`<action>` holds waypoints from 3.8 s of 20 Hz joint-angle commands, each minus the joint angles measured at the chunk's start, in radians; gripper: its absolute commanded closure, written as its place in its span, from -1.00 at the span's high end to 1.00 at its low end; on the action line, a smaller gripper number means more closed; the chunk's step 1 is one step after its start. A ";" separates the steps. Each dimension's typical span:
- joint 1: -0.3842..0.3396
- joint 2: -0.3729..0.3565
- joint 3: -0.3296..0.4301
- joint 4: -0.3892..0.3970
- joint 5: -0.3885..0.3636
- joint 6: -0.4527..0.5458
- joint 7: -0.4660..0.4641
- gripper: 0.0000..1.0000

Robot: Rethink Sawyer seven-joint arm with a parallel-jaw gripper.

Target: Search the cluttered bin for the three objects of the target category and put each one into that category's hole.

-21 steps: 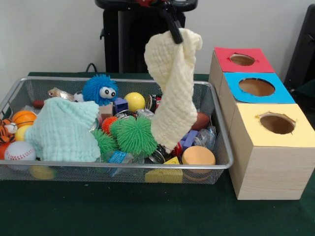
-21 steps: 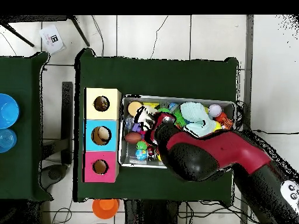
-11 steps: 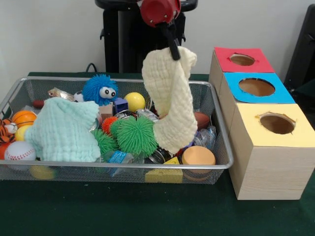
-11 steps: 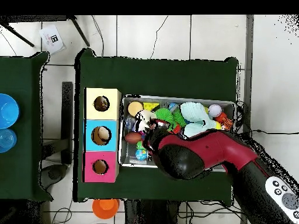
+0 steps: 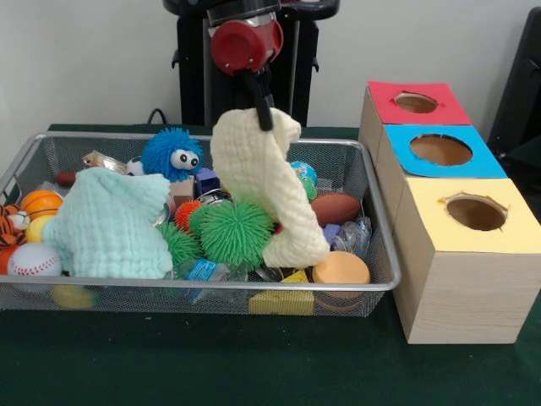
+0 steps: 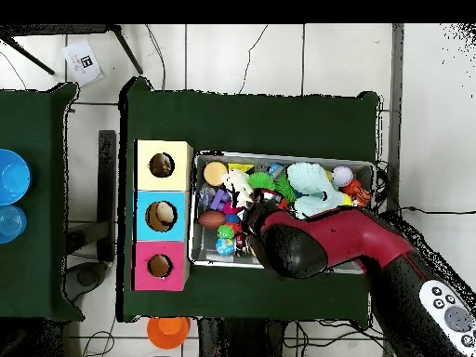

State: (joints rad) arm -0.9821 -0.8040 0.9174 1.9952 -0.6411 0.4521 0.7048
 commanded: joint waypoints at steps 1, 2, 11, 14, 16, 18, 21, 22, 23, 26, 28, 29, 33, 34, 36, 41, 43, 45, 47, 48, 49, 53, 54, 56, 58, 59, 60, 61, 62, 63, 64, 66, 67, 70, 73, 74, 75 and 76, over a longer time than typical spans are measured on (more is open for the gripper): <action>0.063 -0.011 -0.150 -0.081 -0.066 0.084 0.135 -1.00; 0.066 -0.010 -0.157 -0.082 -0.064 0.081 0.132 -1.00; 0.100 -0.010 -0.206 -0.092 -0.054 0.064 0.116 1.00; 0.101 -0.011 -0.213 -0.088 -0.046 0.056 0.104 -1.00; 0.099 -0.010 -0.213 -0.087 -0.043 0.057 0.100 -1.00; 0.098 -0.008 -0.214 -0.086 -0.042 0.052 0.096 -1.00; 0.100 -0.008 -0.218 -0.085 -0.047 0.041 0.094 -1.00; 0.096 -0.008 -0.208 -0.091 -0.043 0.030 0.090 -1.00; 0.107 -0.014 -0.226 -0.105 -0.058 0.030 0.097 -1.00; 0.126 -0.031 -0.278 -0.155 -0.114 0.019 0.104 -1.00; 0.140 -0.036 -0.308 -0.190 -0.144 0.005 0.112 -1.00; 0.137 -0.036 -0.310 -0.196 -0.143 0.000 0.109 -1.00; 0.104 -0.007 -0.292 -0.216 -0.138 -0.022 0.075 -1.00; 0.085 0.011 -0.273 -0.219 -0.125 -0.013 0.054 -1.00; 0.046 0.041 -0.235 -0.217 -0.098 0.010 0.009 -1.00; 0.034 0.090 -0.237 -0.265 -0.109 0.065 -0.042 -1.00; 0.033 0.119 -0.244 -0.281 -0.113 0.093 -0.058 -1.00; 0.026 0.164 -0.235 -0.292 -0.091 0.135 -0.080 -1.00; 0.012 0.227 -0.218 -0.297 -0.074 0.162 -0.112 -1.00; 0.015 0.254 -0.225 -0.306 -0.082 0.166 -0.116 -1.00; 0.023 0.263 -0.235 -0.314 -0.096 0.164 -0.113 -1.00; 0.062 0.299 -0.283 -0.366 -0.157 0.146 -0.093 -1.00; 0.066 0.305 -0.288 -0.376 -0.166 0.146 -0.099 -1.00; 0.074 0.316 -0.300 -0.400 -0.186 0.151 -0.112 -1.00; 0.088 0.324 -0.318 -0.434 -0.212 0.166 -0.127 -1.00; 0.091 0.328 -0.325 -0.444 -0.222 0.174 -0.134 -1.00; 0.091 0.335 -0.329 -0.459 -0.232 0.179 -0.147 -1.00; 0.086 0.340 -0.326 -0.460 -0.231 0.179 -0.155 -1.00; 0.084 0.350 -0.329 -0.473 -0.238 0.181 -0.162 -1.00; 0.085 0.354 -0.333 -0.476 -0.244 0.185 -0.162 -1.00; 0.093 0.363 -0.340 -0.483 -0.250 0.194 -0.161 -1.00; 0.106 0.390 -0.351 -0.500 -0.262 0.203 -0.151 -1.00; 0.110 0.397 -0.355 -0.504 -0.267 0.203 -0.142 -1.00; 0.129 0.436 -0.360 -0.529 -0.252 0.238 -0.128 -1.00; 0.126 0.428 -0.353 -0.491 -0.215 0.267 -0.113 -1.00; 0.131 0.411 -0.352 -0.458 -0.200 0.268 -0.086 -1.00; 0.132 0.404 -0.353 -0.440 -0.196 0.265 -0.071 -1.00; 0.133 0.394 -0.352 -0.409 -0.190 0.253 -0.048 -1.00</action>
State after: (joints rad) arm -0.8749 -0.4435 0.6224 1.5608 -0.8339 0.5603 0.7046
